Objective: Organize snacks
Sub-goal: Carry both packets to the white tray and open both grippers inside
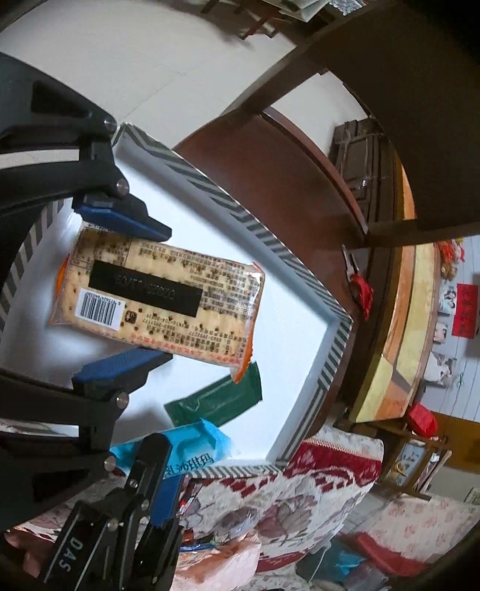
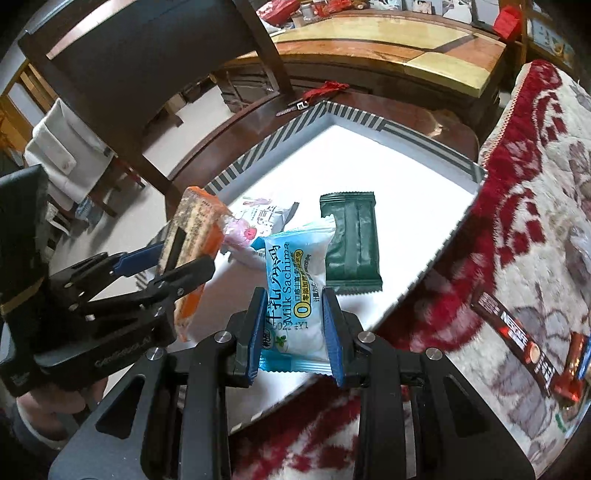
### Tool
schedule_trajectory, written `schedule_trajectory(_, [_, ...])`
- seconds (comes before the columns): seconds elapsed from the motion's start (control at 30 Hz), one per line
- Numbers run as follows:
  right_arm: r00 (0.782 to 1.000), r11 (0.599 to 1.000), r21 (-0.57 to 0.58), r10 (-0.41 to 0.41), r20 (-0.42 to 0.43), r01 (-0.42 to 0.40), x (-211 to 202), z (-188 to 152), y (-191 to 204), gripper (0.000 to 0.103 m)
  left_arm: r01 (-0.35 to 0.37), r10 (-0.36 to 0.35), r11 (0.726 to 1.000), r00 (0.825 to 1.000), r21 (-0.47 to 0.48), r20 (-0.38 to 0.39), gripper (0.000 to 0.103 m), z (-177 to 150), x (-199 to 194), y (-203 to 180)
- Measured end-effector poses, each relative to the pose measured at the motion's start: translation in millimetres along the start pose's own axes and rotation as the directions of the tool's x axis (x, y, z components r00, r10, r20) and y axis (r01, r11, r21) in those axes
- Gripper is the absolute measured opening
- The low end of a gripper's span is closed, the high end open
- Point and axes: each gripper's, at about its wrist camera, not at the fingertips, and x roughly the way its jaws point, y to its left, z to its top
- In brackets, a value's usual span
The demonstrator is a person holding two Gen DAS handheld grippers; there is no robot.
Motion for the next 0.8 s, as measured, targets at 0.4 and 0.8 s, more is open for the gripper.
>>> schedule_trajectory(0.4, [0.998, 1.000, 0.000, -0.009, -0.058, 0.009, 34.7, -0.1, 0.0, 0.028, -0.018, 0.017, 1.000, 1.000, -0.018, -0.025, 0.060, 0.5, 14.6, 4.7])
schedule_trajectory(0.8, [0.999, 1.000, 0.016, 0.007, -0.037, -0.006, 34.9, 0.3, 1.5, 0.046, -0.053, 0.051, 0.998, 0.998, -0.039, -0.040, 0.062, 1.2, 17.3, 4.7])
